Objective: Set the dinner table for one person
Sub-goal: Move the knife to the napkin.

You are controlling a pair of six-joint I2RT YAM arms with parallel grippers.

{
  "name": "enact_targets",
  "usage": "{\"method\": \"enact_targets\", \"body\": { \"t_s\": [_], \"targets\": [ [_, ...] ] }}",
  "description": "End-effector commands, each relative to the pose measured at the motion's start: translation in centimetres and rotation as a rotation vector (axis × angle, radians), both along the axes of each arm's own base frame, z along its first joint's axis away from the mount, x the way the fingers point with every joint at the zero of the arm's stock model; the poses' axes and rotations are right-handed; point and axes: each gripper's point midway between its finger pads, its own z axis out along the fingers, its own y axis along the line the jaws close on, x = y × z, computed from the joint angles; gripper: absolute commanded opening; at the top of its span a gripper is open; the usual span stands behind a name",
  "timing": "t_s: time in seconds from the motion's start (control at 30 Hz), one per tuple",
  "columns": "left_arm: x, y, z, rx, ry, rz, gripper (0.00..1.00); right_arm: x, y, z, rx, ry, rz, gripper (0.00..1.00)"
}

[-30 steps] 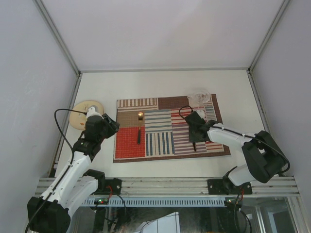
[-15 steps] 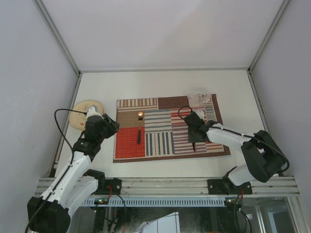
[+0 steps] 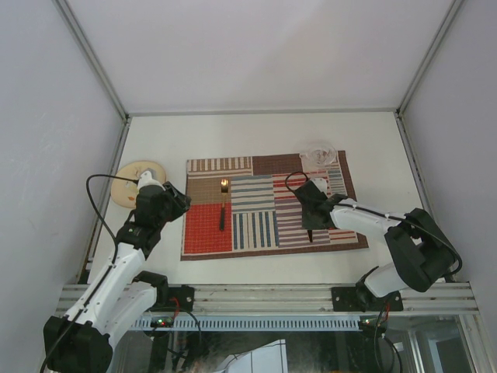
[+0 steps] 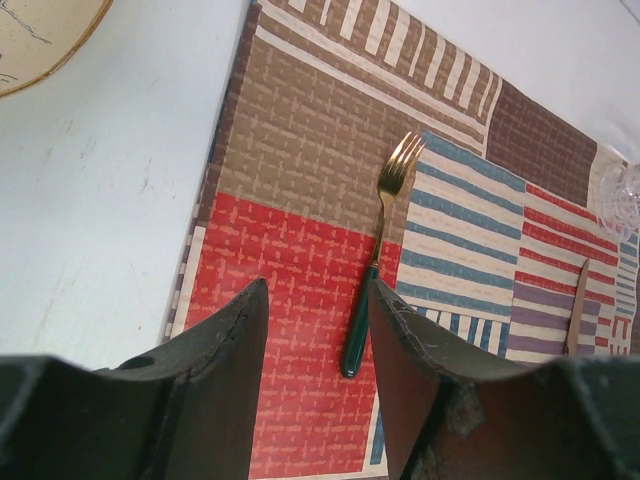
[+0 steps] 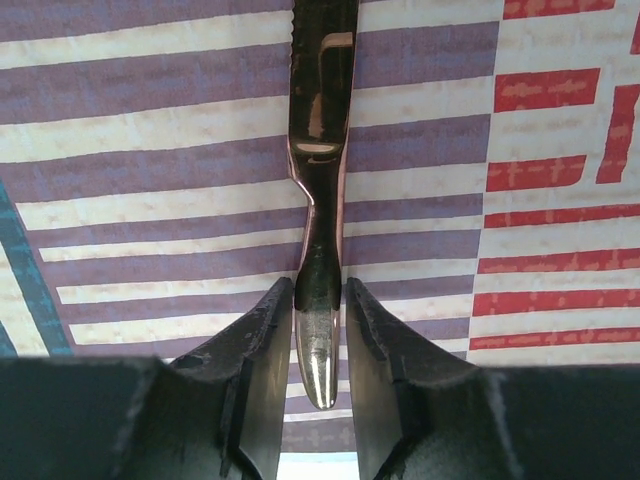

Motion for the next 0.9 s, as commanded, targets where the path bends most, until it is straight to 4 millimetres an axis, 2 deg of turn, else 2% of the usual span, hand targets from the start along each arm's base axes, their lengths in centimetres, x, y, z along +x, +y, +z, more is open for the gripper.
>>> {"method": "enact_targets", "body": {
  "t_s": [0.0, 0.03, 0.1, 0.13, 0.3, 0.43, 0.73, 0.87],
  "targets": [
    [0.7, -0.1, 1.6, -0.008, -0.056, -0.006, 0.49, 0.1, 0.6, -0.4, 0.019, -0.011, -0.007, 0.24],
    [0.6, -0.1, 1.5, -0.007, -0.056, -0.006, 0.49, 0.1, 0.7, -0.5, 0.021, -0.007, -0.006, 0.20],
    [0.6, -0.1, 1.6, -0.007, -0.056, -0.004, 0.49, 0.0, 0.7, -0.7, 0.022, -0.003, -0.005, 0.03],
    [0.6, 0.0, 1.6, -0.006, -0.056, -0.003, 0.49, 0.0, 0.7, -0.8, 0.024, -0.003, -0.006, 0.00],
    [0.6, 0.0, 1.5, -0.004, -0.055, -0.002, 0.49, 0.0, 0.5, -0.7, 0.019, -0.009, -0.007, 0.00],
    [0.6, 0.0, 1.5, -0.002, -0.053, -0.002, 0.49, 0.4, 0.0, 0.6, 0.007, -0.045, -0.008, 0.00],
    [0.6, 0.1, 1.4, -0.001, -0.054, -0.001, 0.49, 2.5, -3.6, 4.2, -0.018, -0.123, -0.066, 0.00],
    [0.6, 0.1, 1.4, 0.000, -0.053, -0.001, 0.49, 3.2, -5.1, 4.8, -0.018, -0.139, -0.099, 0.00]
  ]
}}
